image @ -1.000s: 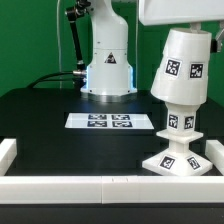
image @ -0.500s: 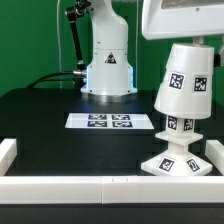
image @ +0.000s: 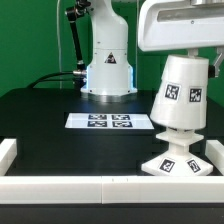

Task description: Assemble lamp

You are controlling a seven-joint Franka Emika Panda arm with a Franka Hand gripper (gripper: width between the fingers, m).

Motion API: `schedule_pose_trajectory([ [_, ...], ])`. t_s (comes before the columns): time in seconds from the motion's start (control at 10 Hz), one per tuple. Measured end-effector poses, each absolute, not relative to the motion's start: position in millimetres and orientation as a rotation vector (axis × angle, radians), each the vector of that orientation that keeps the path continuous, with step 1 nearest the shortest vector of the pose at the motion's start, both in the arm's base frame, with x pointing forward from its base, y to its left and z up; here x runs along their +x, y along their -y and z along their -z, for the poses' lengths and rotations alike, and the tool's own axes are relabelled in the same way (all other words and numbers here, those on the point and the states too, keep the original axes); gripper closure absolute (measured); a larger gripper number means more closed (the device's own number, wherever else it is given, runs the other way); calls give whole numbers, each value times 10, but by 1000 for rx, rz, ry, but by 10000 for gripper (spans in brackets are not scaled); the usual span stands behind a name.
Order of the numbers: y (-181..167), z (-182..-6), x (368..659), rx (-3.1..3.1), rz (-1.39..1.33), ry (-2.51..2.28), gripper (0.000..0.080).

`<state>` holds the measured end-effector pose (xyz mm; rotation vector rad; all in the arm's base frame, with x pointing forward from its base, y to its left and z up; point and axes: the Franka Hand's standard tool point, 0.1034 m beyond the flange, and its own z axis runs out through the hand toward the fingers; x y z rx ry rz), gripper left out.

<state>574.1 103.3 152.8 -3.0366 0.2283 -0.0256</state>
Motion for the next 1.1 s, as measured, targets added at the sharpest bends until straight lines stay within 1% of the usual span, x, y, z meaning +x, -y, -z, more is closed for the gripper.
schedule_pose_trajectory([
  [0.1, -1035, -1533, 5741, -3037, 22, -229, 573],
  [0.2, -1037, -1541, 5742, -3036, 16, -229, 367],
  [0.3, -1039, -1552, 5739, -3037, 5, -228, 367],
  [0.4, -1043, -1575, 5738, -3038, -13, -234, 172],
  [0.5, -1047, -1610, 5737, -3042, -39, -234, 172],
  [0.6, -1053, -1691, 5751, -3059, -70, -217, 112],
  [0.8, -1099, -1893, 5816, -3118, -112, -173, 101],
  [0.9, -1171, -1956, 5837, -3149, -123, -142, 101],
  [1.1, -1387, -1928, 5820, -3191, -122, -107, 100],
])
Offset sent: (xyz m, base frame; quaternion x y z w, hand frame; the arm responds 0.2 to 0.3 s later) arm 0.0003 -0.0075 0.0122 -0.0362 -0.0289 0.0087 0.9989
